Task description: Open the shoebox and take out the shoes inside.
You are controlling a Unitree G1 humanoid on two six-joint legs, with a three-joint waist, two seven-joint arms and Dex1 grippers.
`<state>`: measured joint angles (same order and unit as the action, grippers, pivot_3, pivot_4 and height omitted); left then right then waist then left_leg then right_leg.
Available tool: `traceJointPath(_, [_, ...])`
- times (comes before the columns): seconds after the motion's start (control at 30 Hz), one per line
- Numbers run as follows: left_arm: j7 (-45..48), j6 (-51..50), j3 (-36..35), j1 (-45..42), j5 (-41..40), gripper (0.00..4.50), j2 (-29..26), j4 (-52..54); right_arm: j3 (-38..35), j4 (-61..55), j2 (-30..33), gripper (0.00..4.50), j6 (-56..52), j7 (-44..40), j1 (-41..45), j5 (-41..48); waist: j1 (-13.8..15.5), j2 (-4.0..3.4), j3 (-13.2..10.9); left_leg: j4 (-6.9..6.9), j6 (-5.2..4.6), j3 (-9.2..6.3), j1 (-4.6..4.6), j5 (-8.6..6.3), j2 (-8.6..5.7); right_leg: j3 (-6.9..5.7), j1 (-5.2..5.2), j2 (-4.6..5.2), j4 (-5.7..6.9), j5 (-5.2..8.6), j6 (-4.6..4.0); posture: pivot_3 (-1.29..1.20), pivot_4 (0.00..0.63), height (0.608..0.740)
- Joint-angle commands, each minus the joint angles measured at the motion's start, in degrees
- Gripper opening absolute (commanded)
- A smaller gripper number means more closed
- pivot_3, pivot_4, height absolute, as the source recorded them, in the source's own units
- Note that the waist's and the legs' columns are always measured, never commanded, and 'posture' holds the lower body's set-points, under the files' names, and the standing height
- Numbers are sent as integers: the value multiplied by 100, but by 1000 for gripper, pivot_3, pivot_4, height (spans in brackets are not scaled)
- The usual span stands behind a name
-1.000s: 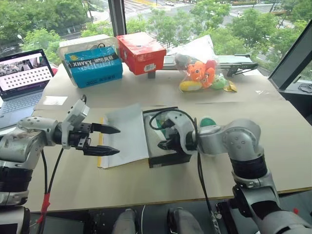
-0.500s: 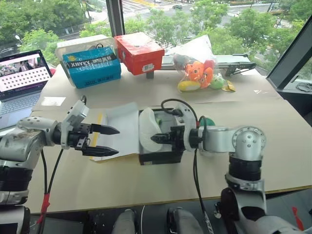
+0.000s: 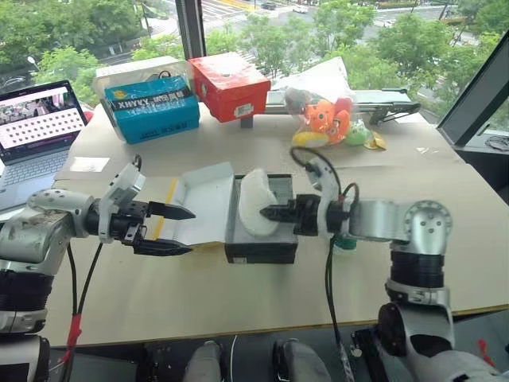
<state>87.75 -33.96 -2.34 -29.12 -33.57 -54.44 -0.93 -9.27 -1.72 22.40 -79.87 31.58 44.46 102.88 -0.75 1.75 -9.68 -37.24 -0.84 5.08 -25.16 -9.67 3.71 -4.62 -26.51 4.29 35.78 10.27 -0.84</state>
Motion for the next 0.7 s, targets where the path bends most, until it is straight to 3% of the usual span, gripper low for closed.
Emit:
traceJointPath(0.03, [4,25,-29,-152,1,4500,-60,73,326,-222,371,459,655,222,80,863,-6,0,0,1,0,0,0,0,0,1,1,0,-1,0,0,0,150,739])
traceJointPath(0.23, [-33,-16,15,-236,-5,4500,-24,87,276,-247,586,459,1431,336,37,1012,1,1,-1,1,0,1,0,0,0,3,0,-1,0,0,1,0,150,739])
traceJointPath(0.5, [-114,-108,14,-208,-79,4500,-30,209,-101,-563,2636,459,1344,-44,214,173,109,0,-7,1,-7,3,-8,-4,-15,29,2,5,-27,-2,6,0,150,739])
traceJointPath(0.7, [-165,-198,22,-243,-125,4500,-8,267,204,-792,3562,459,1055,-185,-205,-795,98,1,-6,23,-14,7,-8,-9,-19,37,9,-6,-66,-8,16,0,150,739])
